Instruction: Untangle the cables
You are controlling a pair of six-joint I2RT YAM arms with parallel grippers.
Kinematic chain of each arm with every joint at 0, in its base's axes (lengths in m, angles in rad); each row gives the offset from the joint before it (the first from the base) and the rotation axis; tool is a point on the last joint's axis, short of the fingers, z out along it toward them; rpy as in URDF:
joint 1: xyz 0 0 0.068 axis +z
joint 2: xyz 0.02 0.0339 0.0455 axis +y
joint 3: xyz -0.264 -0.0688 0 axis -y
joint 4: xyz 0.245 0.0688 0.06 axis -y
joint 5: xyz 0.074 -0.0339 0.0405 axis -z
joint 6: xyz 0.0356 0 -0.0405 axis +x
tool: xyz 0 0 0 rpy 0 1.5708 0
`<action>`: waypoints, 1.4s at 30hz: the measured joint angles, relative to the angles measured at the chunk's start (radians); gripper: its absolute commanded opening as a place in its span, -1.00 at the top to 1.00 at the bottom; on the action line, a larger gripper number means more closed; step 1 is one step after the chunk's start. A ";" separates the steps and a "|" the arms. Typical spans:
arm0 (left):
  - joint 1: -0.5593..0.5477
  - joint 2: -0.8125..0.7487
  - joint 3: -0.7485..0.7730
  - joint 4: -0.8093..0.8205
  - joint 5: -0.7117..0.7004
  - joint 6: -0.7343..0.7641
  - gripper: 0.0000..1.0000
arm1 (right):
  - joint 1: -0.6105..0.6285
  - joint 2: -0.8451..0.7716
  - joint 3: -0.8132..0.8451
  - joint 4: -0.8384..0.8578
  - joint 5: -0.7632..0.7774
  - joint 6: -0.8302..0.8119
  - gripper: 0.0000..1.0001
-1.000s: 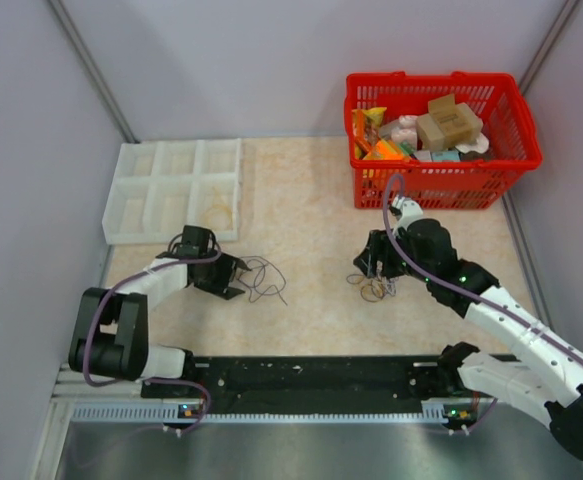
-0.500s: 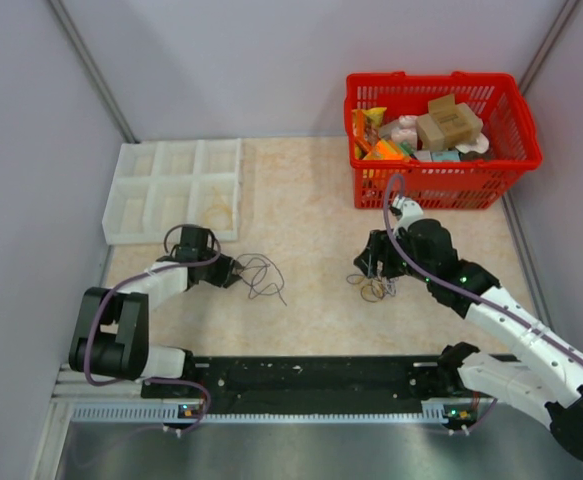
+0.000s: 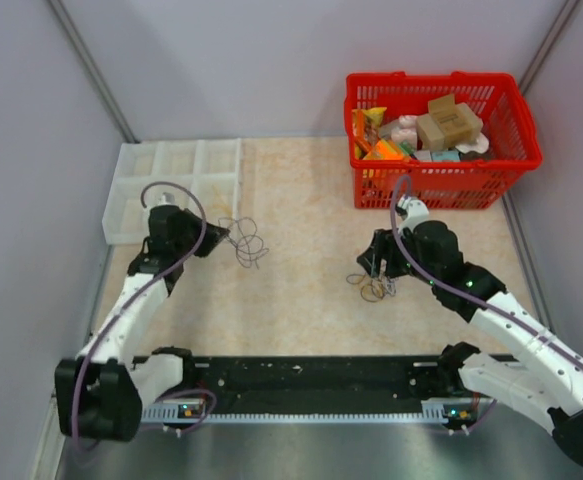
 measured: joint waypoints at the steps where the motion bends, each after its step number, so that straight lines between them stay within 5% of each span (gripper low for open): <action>1: 0.000 -0.059 0.043 -0.026 -0.023 0.042 1.00 | 0.000 0.000 0.000 0.000 0.001 -0.002 -0.31; 9: 0.059 -0.204 0.389 -0.159 -0.206 0.306 1.00 | 0.000 0.036 0.000 0.002 -0.008 -0.005 -0.30; 20: 0.195 0.232 0.838 -0.318 -0.492 0.436 1.00 | 0.000 0.015 0.000 0.005 -0.031 0.005 -0.30; 30: 0.203 0.533 0.896 -0.333 -0.582 0.671 1.00 | 0.000 -0.049 0.000 0.005 -0.031 0.000 -0.30; 42: 0.229 0.911 0.967 -0.394 -0.390 0.655 1.00 | 0.000 -0.032 0.000 0.010 -0.092 -0.049 -0.30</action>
